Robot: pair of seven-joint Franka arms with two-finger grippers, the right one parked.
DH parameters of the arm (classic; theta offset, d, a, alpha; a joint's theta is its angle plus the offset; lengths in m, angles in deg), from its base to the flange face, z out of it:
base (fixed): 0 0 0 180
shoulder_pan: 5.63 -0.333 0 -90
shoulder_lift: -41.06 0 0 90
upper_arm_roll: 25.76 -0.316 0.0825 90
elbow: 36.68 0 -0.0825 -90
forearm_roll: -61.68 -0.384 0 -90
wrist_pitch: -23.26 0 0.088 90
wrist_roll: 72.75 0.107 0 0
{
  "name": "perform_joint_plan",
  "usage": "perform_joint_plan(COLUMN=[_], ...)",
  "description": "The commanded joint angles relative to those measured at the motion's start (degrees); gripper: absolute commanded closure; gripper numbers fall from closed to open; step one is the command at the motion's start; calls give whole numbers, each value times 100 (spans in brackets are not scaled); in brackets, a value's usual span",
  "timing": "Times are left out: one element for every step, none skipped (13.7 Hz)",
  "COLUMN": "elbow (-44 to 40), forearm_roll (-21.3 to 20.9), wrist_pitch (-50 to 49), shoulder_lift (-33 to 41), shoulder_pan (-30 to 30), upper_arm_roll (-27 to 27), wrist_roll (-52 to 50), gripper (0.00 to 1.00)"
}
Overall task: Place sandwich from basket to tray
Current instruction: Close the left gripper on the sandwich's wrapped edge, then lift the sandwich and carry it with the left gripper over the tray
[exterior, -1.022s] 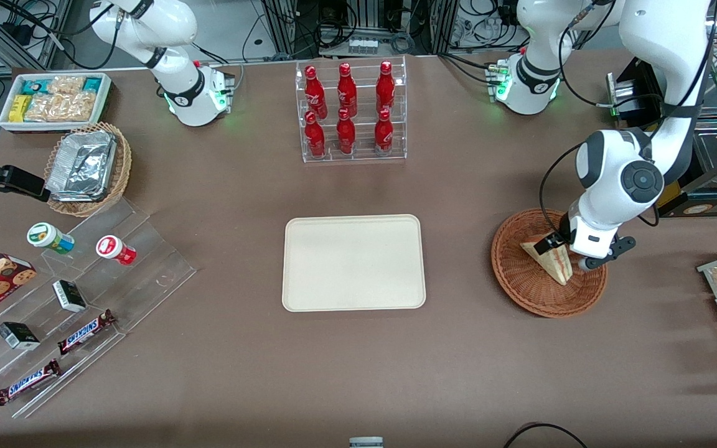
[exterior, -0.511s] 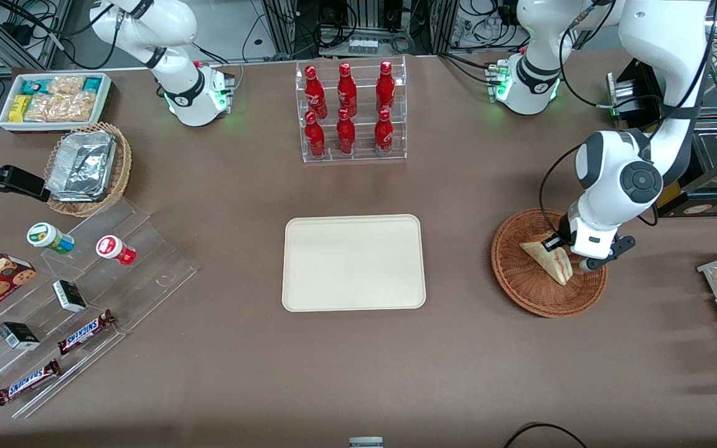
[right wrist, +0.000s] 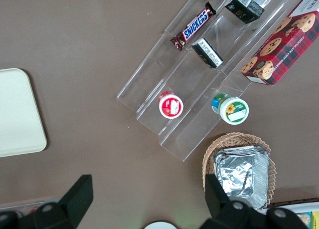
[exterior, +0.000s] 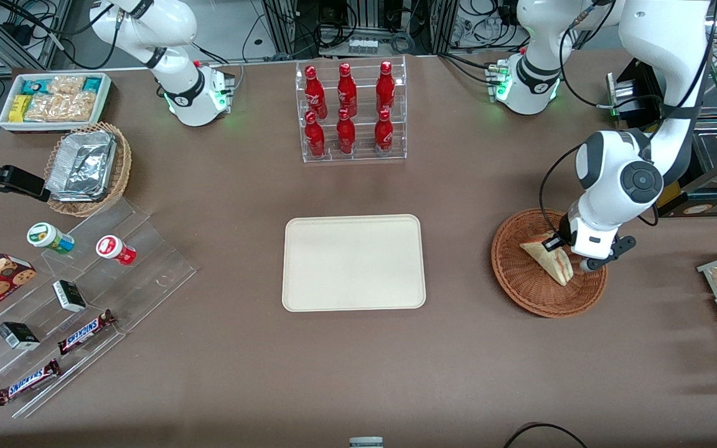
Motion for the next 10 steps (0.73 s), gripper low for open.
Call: perform_joint_plan(elbow=[-55,-99,-221,-388,-572,-713,-862,-1003,-1152,-1276], forearm_roll=[-176,-421,-624,-713,-722,-722,-722,-714,-705,-626], wrist_pitch=[-372,-582,-863,-1170,-1408,-1628,-1796,-1928,-1981,-1982], shoulder_lift=[338,435,488,497,497,497,497,489,454,419], shoulder_pan=[23,32,58,93,172,268,382,505,646,795], upper_arm_roll=[-3,15,32,76,137,216,296,383,454,498], wrist_roll=[-54,-19,-1,8,8,8,8,8,86,217], gripper=[100,100,100,100,100,100,100,100,100,100])
